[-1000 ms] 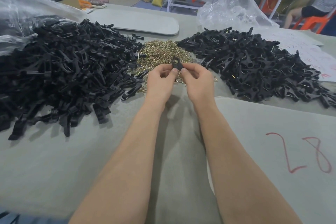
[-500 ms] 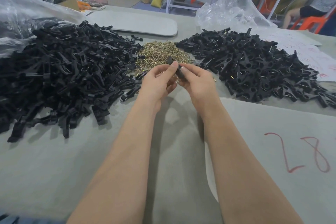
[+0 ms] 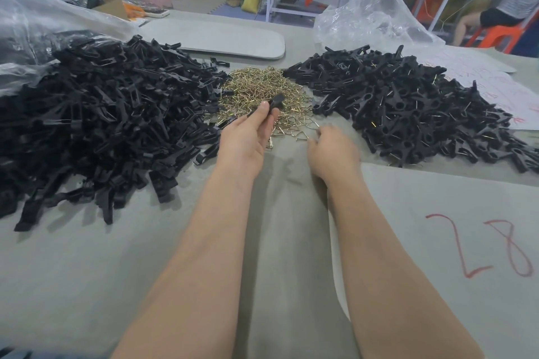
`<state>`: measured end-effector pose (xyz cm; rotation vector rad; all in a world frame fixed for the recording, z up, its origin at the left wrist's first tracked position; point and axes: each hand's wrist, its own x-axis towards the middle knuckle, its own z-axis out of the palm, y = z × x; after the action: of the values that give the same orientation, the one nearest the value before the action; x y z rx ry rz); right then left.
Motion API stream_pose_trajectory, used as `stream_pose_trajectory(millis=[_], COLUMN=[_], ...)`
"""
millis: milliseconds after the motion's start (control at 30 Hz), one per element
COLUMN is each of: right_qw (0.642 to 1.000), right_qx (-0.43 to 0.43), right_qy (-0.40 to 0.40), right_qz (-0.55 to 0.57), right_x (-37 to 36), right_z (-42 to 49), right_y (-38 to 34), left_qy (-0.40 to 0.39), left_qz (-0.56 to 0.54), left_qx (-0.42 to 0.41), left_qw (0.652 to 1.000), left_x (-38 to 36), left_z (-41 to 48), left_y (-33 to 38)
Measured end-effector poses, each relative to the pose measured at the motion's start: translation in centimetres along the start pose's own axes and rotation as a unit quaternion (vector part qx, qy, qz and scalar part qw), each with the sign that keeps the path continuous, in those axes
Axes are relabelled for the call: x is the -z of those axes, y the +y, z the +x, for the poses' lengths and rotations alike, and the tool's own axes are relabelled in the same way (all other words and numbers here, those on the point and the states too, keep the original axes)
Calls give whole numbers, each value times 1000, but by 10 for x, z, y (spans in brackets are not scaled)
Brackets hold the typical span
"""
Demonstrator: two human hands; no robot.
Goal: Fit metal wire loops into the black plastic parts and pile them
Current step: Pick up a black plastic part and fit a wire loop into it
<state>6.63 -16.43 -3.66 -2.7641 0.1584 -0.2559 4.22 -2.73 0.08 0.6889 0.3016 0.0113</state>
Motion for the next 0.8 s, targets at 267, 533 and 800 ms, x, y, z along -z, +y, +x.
stream_pose_trajectory(millis=[267, 533, 800], right_qw=[992, 998, 998], right_qx=[39, 29, -20], right_qy=[16, 6, -18], right_qz=[122, 51, 52], right_x=[0, 2, 5], right_z=[-2, -4, -4], right_y=[-13, -21, -23], left_qy=[15, 6, -10], left_qz=[-27, -20, 46], left_qx=[43, 50, 65], left_qw=[999, 999, 997], left_x=[4, 3, 1], left_z=[1, -2, -2], left_y=[3, 3, 1])
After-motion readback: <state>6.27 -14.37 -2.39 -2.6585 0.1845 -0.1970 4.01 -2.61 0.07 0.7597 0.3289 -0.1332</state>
